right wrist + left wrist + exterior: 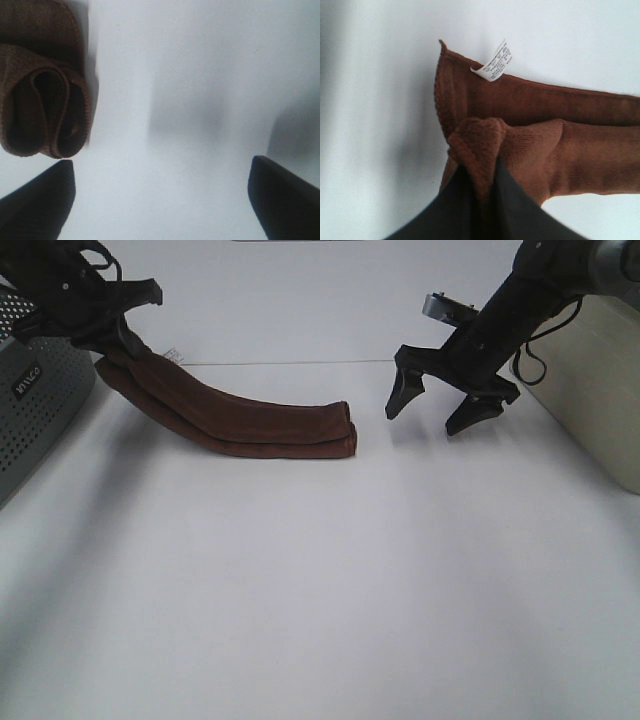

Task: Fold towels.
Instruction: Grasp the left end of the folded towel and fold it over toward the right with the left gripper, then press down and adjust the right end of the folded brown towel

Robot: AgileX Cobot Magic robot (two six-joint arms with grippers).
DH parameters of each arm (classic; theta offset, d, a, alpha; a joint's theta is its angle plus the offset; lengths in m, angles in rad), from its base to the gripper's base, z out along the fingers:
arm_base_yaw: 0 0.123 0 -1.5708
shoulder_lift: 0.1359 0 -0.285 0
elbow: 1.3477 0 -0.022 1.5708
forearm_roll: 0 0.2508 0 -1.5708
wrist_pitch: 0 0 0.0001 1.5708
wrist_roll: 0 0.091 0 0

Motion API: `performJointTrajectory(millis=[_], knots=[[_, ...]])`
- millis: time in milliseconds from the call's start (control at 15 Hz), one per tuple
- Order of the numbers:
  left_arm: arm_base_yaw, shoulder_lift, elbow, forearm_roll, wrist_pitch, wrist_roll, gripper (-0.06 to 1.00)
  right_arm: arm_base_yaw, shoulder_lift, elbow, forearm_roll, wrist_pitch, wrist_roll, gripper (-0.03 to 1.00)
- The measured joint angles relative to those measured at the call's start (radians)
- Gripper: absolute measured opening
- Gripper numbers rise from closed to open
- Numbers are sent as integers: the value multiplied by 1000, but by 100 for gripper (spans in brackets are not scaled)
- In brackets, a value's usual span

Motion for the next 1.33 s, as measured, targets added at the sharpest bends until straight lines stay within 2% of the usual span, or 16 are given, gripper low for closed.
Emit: performJointTrajectory(millis=[200,400,533,800,1000,1067,1200,1267,1333], knots=[[-55,-11,-42,1,53,-35,5,0,0,0,0,26,0,87],[-132,-10,-44,-27,9,-93,5,0,-5,0,1,39,0,87],[-177,8,-61,-76,-39,-104,6,0,-18,0,1,42,0,87],[-244,134,-165,-204,-46,-107,11,0,-40,-1,1,43,0,87],[-266,197,-228,-238,-46,-113,14,0,-40,-1,0,48,0,87],[-278,214,-235,-253,-47,-131,34,0,-40,-1,0,55,0,87],[-287,215,-235,-256,-64,-133,67,0,-40,-1,0,71,0,87],[-290,215,-235,-260,-82,-133,79,0,-42,-3,3,77,0,87],[-289,214,-235,-264,-103,-133,83,0,-42,-14,13,88,0,87]])
